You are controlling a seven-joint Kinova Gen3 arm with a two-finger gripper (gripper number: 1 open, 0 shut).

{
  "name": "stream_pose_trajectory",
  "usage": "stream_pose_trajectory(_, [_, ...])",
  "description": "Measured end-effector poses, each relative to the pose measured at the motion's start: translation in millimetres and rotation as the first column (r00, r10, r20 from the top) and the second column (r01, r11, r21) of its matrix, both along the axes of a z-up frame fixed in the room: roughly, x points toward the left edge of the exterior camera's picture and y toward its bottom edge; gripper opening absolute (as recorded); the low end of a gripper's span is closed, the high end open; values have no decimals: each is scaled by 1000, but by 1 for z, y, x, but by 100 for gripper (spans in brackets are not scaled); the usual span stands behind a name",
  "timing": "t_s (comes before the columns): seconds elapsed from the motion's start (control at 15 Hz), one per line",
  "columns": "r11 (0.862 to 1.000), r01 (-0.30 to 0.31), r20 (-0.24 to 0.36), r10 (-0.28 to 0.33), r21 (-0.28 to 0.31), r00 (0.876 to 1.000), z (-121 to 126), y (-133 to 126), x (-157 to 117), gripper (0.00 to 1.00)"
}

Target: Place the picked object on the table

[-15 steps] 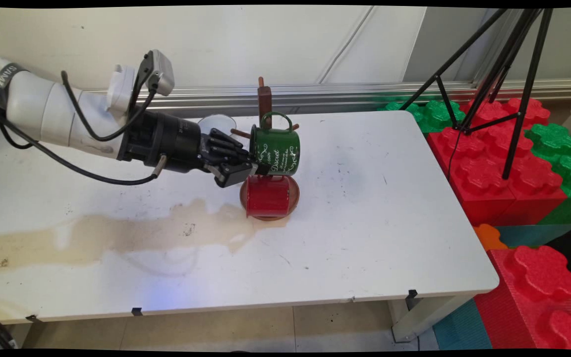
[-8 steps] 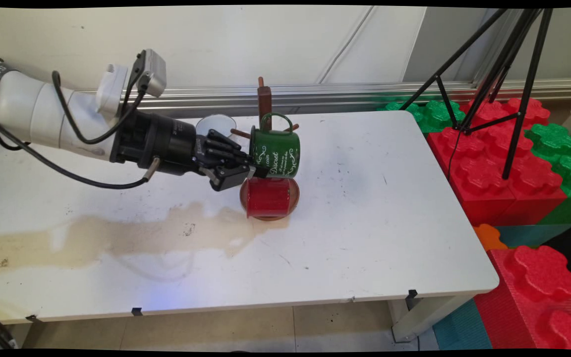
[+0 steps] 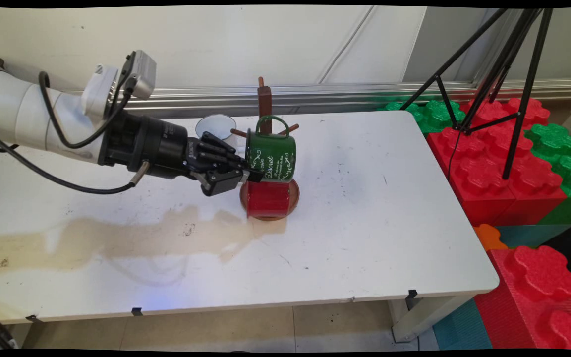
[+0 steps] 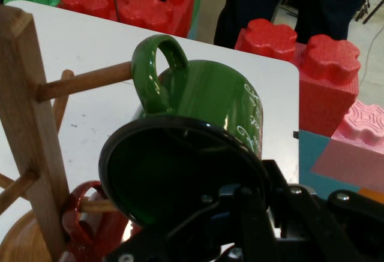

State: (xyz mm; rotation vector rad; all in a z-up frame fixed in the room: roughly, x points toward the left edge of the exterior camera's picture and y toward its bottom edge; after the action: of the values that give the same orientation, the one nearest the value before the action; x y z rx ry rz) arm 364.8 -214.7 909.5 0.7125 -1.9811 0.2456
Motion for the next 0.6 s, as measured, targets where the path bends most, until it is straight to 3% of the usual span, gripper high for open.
stream_pose_trajectory(0.27, [1000,29,10,-29,-5,1000,1,5,3,0])
stream_pose_trajectory(0.6, [996,83,79,-80,-33,994,2,12,8,0])
